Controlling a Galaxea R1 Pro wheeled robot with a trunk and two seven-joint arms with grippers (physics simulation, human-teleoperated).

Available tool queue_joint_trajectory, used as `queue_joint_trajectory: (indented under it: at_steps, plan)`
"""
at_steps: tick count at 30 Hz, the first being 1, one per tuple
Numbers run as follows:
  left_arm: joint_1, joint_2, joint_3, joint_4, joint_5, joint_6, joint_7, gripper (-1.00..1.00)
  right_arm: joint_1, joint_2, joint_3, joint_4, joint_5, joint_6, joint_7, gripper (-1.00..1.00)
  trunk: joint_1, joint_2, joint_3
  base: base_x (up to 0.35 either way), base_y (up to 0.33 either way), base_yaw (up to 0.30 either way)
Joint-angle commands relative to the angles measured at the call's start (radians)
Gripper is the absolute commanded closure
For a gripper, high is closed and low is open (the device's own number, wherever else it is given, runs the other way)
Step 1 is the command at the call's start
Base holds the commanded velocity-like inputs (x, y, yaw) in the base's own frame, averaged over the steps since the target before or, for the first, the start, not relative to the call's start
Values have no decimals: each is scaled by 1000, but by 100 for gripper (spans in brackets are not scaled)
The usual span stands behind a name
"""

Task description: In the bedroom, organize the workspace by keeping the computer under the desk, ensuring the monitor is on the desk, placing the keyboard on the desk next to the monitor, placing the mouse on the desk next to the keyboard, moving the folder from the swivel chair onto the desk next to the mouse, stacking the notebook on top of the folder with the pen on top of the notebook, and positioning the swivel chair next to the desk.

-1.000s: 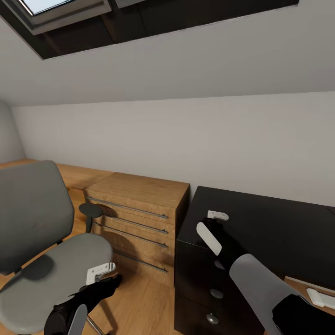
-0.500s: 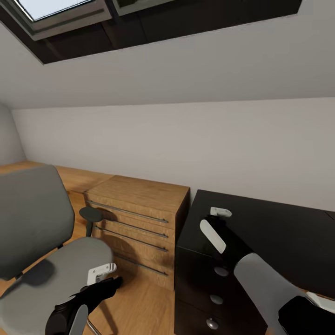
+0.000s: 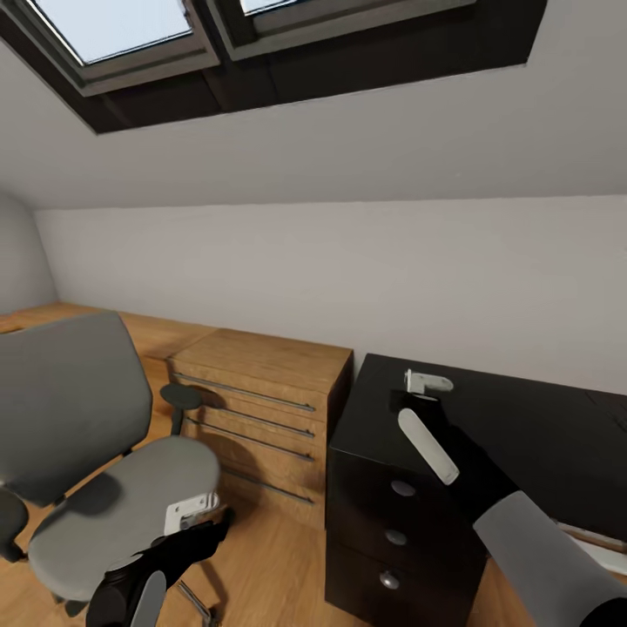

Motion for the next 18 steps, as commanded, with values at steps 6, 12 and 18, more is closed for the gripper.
queue_joint_trajectory:
  at_steps: [6,12,18]
  plan:
    - [-1,-3,-16,113,11,4,10,-100,3,-3,-29,-34,-7,6,-17,100,-24,42,18,-242,0,-18]
    - [-1,-5,-39,219,11,2,11,-100,6,-4,-40,-46,-6,7,-22,100,-47,84,37,-38,0,-16]
    - [-1,5,-41,600,7,-281,6,-100,6,-4,-40,-48,-7,7,-22,100,-70,126,55,-1,0,-145]
